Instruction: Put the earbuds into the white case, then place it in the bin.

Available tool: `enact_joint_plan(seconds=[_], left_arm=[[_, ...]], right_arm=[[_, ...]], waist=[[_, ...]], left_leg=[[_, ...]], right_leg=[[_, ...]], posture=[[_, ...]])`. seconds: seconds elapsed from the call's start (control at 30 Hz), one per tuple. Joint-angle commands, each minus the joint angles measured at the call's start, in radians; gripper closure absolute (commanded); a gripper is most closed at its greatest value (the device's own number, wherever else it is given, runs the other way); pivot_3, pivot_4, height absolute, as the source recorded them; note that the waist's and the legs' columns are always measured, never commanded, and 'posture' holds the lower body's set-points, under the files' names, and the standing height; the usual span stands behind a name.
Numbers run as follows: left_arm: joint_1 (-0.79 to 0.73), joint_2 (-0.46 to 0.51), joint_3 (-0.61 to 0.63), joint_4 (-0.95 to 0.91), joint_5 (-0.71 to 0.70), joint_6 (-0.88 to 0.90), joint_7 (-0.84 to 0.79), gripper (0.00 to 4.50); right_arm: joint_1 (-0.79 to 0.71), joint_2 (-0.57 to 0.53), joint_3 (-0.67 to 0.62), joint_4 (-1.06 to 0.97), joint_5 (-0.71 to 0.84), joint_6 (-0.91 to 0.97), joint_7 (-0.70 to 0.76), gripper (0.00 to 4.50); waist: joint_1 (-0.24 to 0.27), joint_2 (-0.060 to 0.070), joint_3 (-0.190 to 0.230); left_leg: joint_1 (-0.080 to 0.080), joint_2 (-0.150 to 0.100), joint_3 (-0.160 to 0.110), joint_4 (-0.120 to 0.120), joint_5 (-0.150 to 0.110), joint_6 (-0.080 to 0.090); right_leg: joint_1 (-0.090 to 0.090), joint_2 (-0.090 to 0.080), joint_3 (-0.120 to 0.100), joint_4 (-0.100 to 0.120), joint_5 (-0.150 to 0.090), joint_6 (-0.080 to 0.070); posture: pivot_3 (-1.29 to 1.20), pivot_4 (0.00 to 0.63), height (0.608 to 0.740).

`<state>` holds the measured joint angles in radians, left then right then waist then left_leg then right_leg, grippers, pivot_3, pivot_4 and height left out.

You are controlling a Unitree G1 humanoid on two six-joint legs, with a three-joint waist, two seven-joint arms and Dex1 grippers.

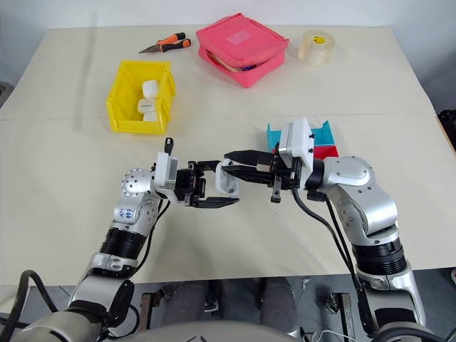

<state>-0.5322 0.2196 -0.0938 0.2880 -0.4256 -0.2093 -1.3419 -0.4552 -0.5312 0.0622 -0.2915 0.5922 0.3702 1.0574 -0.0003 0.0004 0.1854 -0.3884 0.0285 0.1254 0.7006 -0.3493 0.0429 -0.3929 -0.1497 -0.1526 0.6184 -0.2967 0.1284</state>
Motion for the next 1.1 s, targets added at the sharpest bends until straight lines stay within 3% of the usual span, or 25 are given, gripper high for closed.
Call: enact_joint_plan(seconds=[0.03,0.9,1.07,1.1], left_arm=[[-0.016,-0.019,-0.003,-0.041,-0.024,-0.004,0.006,1.74],[-0.069,-0.032,0.038,0.014,-0.025,-0.041,0.036,1.74],[-0.068,-0.03,0.037,0.032,-0.014,-0.057,0.038,1.74],[-0.068,-0.029,0.038,0.04,-0.01,-0.062,0.039,1.74]], right_arm=[[0.027,0.002,0.021,-0.027,-0.011,-0.017,0.013,4.01],[-0.014,-0.105,0.061,0.078,-0.089,-0.038,0.114,4.01],[-0.046,-0.103,0.047,0.057,-0.072,-0.008,0.096,2.44],[-0.056,-0.102,0.038,0.049,-0.061,0.004,0.09,2.44]], waist=[[0.0,0.0,0.0],[0.0,0.0,0.0],[0.0,0.0,0.0],[0.0,0.0,0.0]], left_leg=[[0.0,0.0,0.0,0.0,0.0,0.0],[0.0,0.0,0.0,0.0,0.0,0.0],[0.0,0.0,0.0,0.0,0.0,0.0],[0.0,0.0,0.0,0.0,0.0,0.0]], right_leg=[[0.0,0.0,0.0,0.0,0.0,0.0],[0.0,0.0,0.0,0.0,0.0,0.0],[0.0,0.0,0.0,0.0,0.0,0.0],[0.0,0.0,0.0,0.0,0.0,0.0]], posture=[[0.0,0.15,0.74],[0.0,0.15,0.74],[0.0,0.15,0.74],[0.0,0.15,0.74]])
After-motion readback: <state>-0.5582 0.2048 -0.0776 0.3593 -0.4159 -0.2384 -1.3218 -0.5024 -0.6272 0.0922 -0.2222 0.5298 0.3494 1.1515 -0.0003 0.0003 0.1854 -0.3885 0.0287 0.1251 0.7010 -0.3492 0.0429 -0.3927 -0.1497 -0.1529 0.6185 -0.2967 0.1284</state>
